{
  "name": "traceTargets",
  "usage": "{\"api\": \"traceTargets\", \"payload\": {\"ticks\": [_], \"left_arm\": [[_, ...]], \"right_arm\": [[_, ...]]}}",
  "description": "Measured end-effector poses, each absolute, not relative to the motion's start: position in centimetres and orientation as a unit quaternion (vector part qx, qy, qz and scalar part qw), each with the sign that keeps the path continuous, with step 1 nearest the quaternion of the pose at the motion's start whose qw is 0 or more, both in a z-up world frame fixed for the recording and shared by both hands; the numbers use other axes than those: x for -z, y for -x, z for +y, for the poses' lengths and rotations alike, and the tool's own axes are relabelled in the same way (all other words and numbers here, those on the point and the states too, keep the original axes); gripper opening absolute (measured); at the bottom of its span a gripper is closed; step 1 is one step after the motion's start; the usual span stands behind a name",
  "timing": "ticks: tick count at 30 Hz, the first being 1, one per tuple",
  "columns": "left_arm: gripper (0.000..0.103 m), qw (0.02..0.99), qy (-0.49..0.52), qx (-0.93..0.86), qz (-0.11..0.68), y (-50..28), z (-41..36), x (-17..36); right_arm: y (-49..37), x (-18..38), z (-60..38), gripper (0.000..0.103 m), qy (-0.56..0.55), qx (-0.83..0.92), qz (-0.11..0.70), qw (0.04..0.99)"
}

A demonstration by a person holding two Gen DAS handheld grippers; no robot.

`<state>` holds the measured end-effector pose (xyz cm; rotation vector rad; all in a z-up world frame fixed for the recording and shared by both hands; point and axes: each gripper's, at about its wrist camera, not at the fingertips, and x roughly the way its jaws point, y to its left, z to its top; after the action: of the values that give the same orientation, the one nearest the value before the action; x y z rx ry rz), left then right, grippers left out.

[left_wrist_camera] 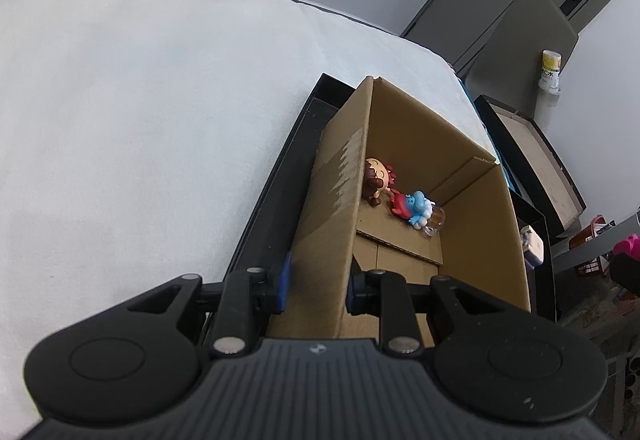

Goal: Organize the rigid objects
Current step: 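Lift the pink dinosaur with the right tool and carry it over the box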

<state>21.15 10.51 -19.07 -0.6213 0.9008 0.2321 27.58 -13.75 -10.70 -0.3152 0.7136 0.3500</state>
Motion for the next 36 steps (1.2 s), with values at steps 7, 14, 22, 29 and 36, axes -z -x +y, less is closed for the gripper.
{"api": "traceTargets", "payload": {"ticks": [7, 14, 22, 29, 36], "left_arm": [[0.026, 0.848, 0.299, -0.109, 0.423, -21.1, 10.6, 18.9], [0.026, 0.849, 0.300, -0.106, 0.422, -21.0, 10.6, 19.0], [0.026, 0.849, 0.302, -0.102, 0.422, -20.9, 10.7, 19.1], [0.026, 0.849, 0.306, -0.098, 0.421, -20.6, 10.9, 19.1], [0.026, 0.844, 0.317, -0.096, 0.421, -20.5, 11.3, 19.3]], "right_arm": [[-27.8, 10.3, -12.1, 0.066, 0.168, -0.175, 0.349, 0.905], [-28.3, 10.2, -10.2, 0.066, 0.182, -0.191, 0.352, 0.898], [-28.8, 10.3, -7.9, 0.066, 0.202, -0.218, 0.359, 0.885], [-29.5, 11.2, -5.7, 0.066, 0.209, -0.237, 0.374, 0.872], [-30.3, 12.3, -4.1, 0.066, 0.190, -0.254, 0.399, 0.860]]}}
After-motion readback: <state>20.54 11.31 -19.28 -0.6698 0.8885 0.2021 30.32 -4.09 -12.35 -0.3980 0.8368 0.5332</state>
